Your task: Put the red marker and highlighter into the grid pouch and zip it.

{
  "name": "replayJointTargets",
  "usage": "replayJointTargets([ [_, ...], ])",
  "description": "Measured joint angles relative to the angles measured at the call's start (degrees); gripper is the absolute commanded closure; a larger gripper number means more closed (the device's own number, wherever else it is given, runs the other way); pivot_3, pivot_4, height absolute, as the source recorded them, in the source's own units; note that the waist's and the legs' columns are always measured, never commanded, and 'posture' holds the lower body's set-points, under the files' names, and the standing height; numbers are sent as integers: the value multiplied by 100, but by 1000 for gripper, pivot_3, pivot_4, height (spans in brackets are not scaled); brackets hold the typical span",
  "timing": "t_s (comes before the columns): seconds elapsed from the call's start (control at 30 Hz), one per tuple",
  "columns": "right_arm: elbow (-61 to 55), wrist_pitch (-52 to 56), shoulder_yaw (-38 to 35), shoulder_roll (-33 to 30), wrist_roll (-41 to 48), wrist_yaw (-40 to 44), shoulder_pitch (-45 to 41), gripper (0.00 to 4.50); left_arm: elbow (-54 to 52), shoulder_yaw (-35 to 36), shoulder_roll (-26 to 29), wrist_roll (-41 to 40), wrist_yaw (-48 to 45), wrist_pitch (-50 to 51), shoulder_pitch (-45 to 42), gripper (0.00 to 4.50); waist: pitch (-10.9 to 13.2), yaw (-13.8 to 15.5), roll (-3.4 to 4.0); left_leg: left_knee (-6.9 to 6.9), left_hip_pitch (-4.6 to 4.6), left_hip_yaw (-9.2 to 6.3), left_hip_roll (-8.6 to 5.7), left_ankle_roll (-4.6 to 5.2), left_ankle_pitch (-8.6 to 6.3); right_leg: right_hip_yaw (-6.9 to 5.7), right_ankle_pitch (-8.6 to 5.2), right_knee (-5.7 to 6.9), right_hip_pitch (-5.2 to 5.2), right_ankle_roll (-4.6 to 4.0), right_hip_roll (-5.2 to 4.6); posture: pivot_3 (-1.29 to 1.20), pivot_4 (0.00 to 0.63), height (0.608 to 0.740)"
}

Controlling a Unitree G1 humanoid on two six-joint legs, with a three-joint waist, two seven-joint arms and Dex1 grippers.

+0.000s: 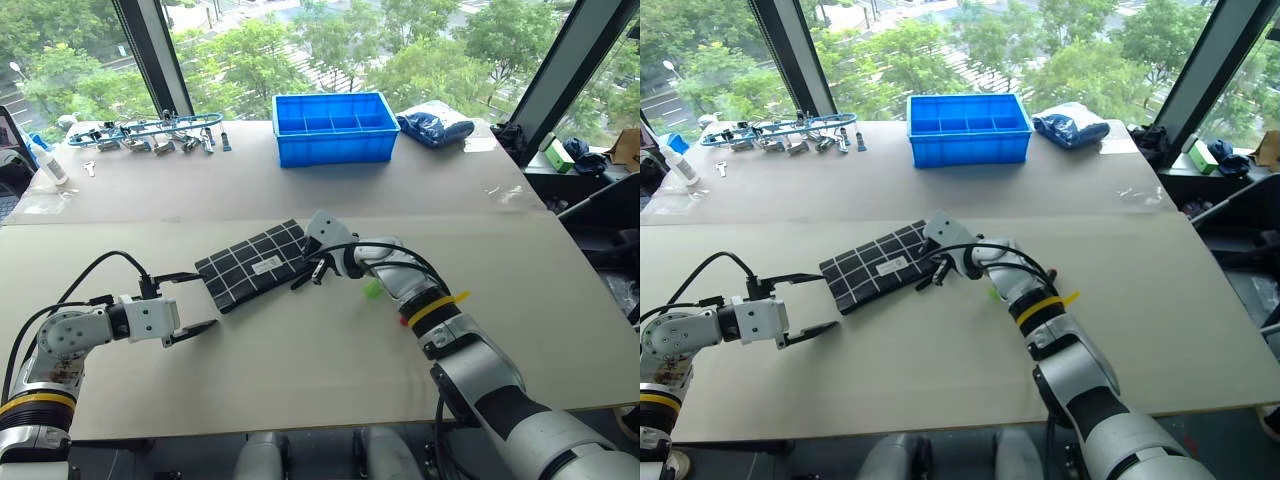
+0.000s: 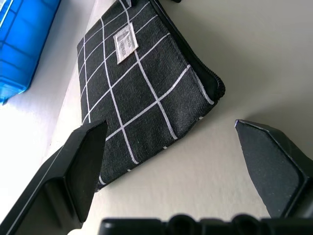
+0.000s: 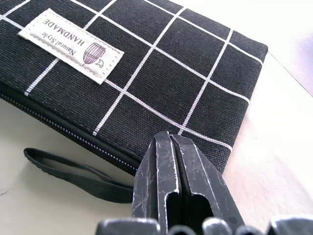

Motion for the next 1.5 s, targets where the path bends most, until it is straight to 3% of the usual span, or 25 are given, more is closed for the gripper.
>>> replayJointTargets([
  [0.47, -119, 102, -61, -14, 0, -37, 66, 4485, 322, -412, -369, -63, 100, -101, -479, 0, 0, 46, -1, 3, -2, 4, -4, 0, 0, -1, 0, -1, 0, 1, 4, 0, 150, 740],
  [0.53, -161, 130, -76, -14, 1, -45, 93, 4500, 412, -457, -369, -61, 104, -185, -517, 518, 0, 53, -1, 3, -1, 3, -3, 0, 0, -1, 0, -1, 0, 1, 5, 0, 150, 740],
  [0.77, -245, 252, -151, -43, 2, -49, 143, 4500, 779, -619, -484, -25, 103, -368, -766, 518, -1, 108, 0, 7, 0, 2, -5, 1, 1, -5, 0, 0, 6, 1, 3, 0, 150, 740],
  [0.87, -257, 270, -167, -52, 2, -60, 145, 4500, 935, -724, -562, 1, 90, -451, -903, 1286, -1, 116, -1, 8, -1, 1, -7, 1, 1, -6, 0, -1, 6, 1, 3, 0, 150, 740],
  [1.17, -388, 354, -192, -53, 9, -106, 214, 4500, 1302, -914, -694, -4, -104, -544, -1231, 4471, -1, 112, -1, 7, -4, 0, -7, 1, 1, -8, 0, -4, 6, 1, 4, 0, 150, 740],
  [1.5, -508, 394, -258, -85, 127, -171, 298, 4500, 1404, -819, -823, -410, -346, -203, -1267, 4471, -1, 112, -1, 9, -11, -3, -7, 4, 0, -11, 0, -6, 4, 3, 4, 0, 150, 740],
])
